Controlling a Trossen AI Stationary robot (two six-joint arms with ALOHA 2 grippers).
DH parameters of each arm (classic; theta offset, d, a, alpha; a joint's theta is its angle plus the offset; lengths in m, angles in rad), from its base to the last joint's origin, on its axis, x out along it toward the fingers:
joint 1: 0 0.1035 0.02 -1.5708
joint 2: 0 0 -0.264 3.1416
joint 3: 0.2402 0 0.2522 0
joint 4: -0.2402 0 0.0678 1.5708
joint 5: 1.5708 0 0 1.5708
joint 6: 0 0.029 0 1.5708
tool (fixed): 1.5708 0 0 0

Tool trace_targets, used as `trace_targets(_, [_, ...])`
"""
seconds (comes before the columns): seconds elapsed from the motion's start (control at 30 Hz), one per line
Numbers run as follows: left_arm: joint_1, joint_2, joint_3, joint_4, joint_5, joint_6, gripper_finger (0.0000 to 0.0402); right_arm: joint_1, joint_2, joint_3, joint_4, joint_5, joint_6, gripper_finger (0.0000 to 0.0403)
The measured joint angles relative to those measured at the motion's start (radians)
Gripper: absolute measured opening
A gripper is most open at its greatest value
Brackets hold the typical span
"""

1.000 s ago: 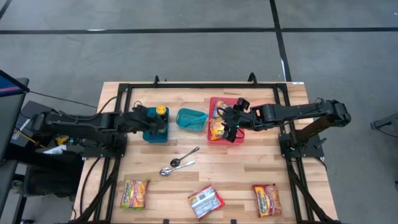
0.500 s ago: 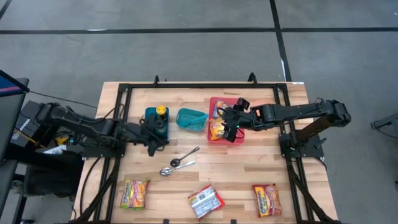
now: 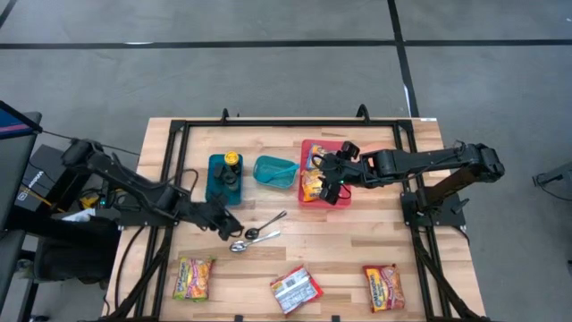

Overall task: Pick & Place Food Item
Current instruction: Put the black spoon into the green bin

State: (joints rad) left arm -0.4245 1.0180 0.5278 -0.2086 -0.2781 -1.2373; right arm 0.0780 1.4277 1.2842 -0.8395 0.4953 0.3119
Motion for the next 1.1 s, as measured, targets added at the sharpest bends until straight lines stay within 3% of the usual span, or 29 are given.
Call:
trace_targets(0.4, [-0.087, 0.158, 0.0, 0.028, 0.014, -0.241, 0.0154, 0.0, 0.0, 0.0, -0.005, 0.0, 0.053, 0.024])
trace_targets(1.1, [-0.077, 0.134, 0.0, 0.141, -0.012, -0.205, 0.0154, -0.003, 0.0, 0.0, -0.021, 0.0, -0.035, 0.024])
